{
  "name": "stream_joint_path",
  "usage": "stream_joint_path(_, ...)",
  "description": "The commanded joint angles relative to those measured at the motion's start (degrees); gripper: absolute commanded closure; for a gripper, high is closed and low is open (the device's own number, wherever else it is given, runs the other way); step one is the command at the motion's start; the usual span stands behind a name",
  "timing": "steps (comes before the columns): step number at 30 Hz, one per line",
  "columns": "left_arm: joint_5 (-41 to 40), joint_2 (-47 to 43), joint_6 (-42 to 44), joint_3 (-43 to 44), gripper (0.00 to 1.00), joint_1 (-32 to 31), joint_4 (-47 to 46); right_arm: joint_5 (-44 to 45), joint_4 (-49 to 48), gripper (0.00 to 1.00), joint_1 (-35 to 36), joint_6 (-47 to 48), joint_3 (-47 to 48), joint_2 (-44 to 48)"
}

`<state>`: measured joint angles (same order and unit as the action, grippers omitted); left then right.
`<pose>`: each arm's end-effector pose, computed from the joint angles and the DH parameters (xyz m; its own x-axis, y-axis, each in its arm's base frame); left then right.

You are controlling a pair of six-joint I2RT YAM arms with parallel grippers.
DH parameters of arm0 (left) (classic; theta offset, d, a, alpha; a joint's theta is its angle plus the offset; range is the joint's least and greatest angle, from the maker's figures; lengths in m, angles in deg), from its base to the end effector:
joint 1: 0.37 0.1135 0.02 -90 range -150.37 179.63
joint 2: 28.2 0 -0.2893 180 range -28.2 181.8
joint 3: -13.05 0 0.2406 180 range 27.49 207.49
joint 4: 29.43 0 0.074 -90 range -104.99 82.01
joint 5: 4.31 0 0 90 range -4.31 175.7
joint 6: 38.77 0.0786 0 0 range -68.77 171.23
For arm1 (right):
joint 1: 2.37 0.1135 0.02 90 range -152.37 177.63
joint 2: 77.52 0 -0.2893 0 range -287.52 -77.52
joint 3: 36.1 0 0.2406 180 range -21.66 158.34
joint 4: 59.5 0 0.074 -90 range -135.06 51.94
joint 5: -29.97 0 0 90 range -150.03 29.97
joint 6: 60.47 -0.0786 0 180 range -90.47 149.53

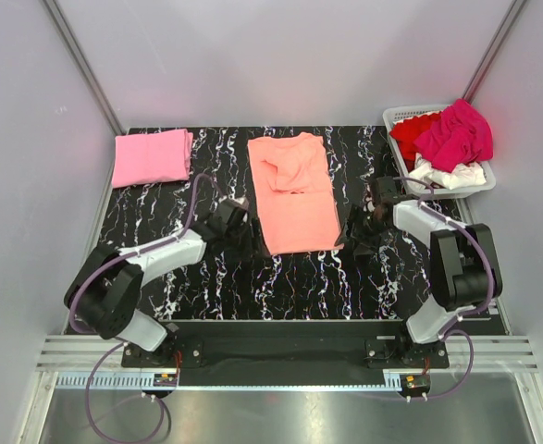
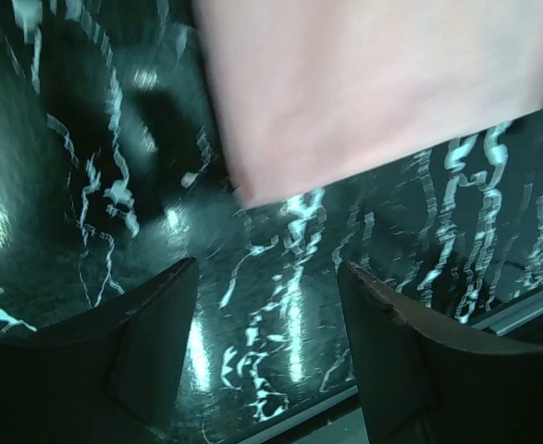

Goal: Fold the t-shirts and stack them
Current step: Fold the tshirt

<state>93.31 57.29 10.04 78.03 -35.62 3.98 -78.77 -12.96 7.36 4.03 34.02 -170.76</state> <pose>0.2488 -0.1886 0.1948 -0.9154 -0.1524 -0.3726 0.0438 0.8824 -0.4685 0.3005 0.0771 0.1687 -0.9504 0.2507 -0.1840 0.1541 0.8936 0.4215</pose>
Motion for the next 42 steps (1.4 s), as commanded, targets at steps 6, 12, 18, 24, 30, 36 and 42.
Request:
stream_joint_path(6, 2.4, -2.1, -11.6, -15.2, 0.33, -0.3, -24.8, -1.7, -6.6, 0.36, -0.2, -0.4, 1.5, -6.5)
stream_joint_path(12, 2.0, -0.5, -13.0, -16.8, 0.34, -0.5, -28.8, -1.7, -8.4, 0.5, -0.2, -0.7, 1.4, -9.4)
stream_joint_path(18, 0.4, 1.8, -14.1, -17.5, 0.41, -1.4, -30.1, -1.7, -9.2, 0.69, -0.2, -0.8, 1.4, -9.9)
stream_joint_path(24, -1.5, 3.1, -14.9, -17.1, 0.43, -1.8, -30.7, -1.7, -9.3, 0.73, -0.2, -0.7, 1.4, -10.0)
stream_joint_path(30, -3.6, 3.6, -15.8, -17.3, 0.45, -1.8, -31.3, -1.8, -9.3, 0.75, -0.2, -0.5, 1.4, -10.0)
stream_joint_path(36, -6.6, 3.1, -17.4, -19.0, 0.46, -1.8, -31.8, -1.8, -9.4, 0.74, -0.2, -0.6, 1.3, -10.0)
stream_joint_path(42, -7.3, 5.1, -16.7, -17.4, 0.47, -1.7, -30.8, -1.9, -9.5, 0.75, -0.2, -0.7, 1.3, -10.0)
